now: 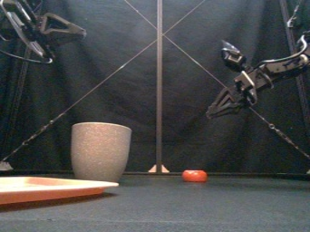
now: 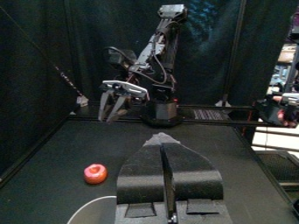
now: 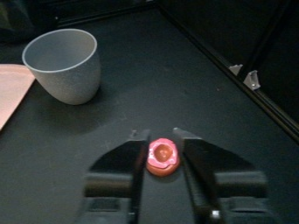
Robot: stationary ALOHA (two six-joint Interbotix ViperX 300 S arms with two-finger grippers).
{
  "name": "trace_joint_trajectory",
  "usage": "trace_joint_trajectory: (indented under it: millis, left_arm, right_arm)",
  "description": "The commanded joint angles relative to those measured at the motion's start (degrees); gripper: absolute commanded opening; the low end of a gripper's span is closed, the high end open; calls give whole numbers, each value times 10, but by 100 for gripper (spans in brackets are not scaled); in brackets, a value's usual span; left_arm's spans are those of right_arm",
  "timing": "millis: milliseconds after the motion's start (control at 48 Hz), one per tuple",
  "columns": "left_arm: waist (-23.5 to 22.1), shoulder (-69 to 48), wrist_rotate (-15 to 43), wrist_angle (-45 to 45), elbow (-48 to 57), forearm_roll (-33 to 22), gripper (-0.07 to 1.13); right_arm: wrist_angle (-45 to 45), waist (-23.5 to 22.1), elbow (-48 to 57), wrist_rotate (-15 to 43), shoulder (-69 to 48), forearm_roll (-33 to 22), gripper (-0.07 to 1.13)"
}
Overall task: Pick the donut then place it in the grey bowl
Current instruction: Pick the donut
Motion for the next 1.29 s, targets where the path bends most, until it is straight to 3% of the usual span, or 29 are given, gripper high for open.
trace_joint_trajectory:
  millis: [21,312,542,1292]
  left_arm:
    - [2,3,1,-5,-6,0,-2]
    - [2,3,1,-5,-1,0,-2]
    - [4,3,0,-6,4,-1,-2]
    - [6,3,-2,-29,13,-2,-2]
  right_arm:
    - [-10,-3,-31,1,41,6,107]
    - [-1,-8,-83,1,149,34,105]
    - [57,-21,-120,2,227,62,105]
    - [142,-34,-172,1,284,53,104]
